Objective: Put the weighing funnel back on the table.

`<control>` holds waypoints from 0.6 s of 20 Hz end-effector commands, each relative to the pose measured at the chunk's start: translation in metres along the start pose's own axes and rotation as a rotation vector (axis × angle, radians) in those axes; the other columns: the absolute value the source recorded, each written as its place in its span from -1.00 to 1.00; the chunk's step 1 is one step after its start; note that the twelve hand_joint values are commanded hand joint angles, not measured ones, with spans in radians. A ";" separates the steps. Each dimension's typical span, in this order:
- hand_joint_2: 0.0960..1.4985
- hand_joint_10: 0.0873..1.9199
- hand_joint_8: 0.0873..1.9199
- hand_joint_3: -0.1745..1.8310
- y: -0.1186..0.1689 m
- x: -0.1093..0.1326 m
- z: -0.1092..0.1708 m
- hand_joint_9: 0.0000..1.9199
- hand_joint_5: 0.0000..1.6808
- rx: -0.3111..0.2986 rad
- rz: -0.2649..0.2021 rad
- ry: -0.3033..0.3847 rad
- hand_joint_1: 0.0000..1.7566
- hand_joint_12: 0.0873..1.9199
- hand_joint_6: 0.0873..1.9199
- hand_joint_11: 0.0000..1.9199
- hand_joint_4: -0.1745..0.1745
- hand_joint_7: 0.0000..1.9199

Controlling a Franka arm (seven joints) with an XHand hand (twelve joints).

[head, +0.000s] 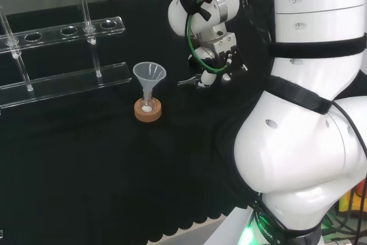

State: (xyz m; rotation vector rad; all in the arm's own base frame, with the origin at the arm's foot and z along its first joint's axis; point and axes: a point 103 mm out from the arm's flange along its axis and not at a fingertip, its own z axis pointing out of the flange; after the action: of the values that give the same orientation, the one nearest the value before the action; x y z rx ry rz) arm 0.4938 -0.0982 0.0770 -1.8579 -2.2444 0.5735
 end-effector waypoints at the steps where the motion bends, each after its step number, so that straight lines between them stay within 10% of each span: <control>1: -0.20 -1.00 -0.36 -0.21 -0.012 -0.006 -0.024 -0.19 -0.58 -0.051 0.028 0.022 0.01 0.32 -0.67 -0.65 -0.23 -0.65; 12: -0.20 -1.00 -0.35 -0.22 -0.060 -0.004 -0.083 -0.18 -0.55 -0.145 0.068 0.022 -0.02 0.34 -0.77 -0.66 -0.24 -0.61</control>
State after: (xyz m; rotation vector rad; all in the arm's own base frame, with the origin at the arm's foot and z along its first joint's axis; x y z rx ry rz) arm 0.4894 -0.1007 0.1450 -1.9624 -2.2636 0.4454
